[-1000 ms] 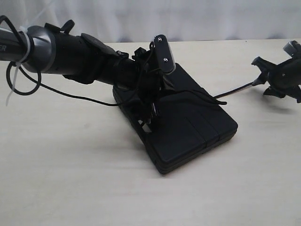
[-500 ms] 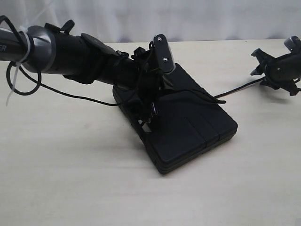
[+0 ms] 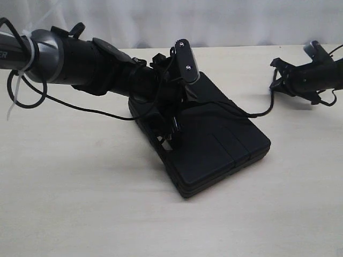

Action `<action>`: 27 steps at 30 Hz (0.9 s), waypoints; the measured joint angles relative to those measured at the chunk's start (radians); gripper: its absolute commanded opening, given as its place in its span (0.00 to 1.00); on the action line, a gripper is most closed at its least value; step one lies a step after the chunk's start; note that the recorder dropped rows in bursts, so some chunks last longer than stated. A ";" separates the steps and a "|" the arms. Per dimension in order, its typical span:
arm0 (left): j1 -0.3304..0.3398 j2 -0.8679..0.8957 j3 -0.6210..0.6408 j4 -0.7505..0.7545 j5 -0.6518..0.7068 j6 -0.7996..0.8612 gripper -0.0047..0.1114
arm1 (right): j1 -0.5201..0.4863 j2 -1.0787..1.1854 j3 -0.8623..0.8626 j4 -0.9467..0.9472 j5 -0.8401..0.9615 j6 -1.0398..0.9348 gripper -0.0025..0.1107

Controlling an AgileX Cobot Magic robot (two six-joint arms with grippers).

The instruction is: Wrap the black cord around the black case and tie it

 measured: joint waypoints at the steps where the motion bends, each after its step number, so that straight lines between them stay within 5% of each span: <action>1: 0.000 0.000 0.000 0.000 0.000 0.000 0.04 | 0.000 0.000 0.000 0.008 0.036 -0.047 0.06; 10: 0.000 0.000 0.000 -0.125 -0.142 -0.023 0.04 | 0.006 -0.087 0.130 0.170 0.176 -0.511 0.06; 17: 0.000 0.000 0.000 -0.242 -0.127 -0.023 0.04 | 0.006 -0.214 0.293 0.316 0.343 -0.926 0.06; 27: 0.000 0.000 0.000 -0.279 -0.221 -0.052 0.04 | 0.008 -0.248 0.505 0.403 0.266 -1.250 0.06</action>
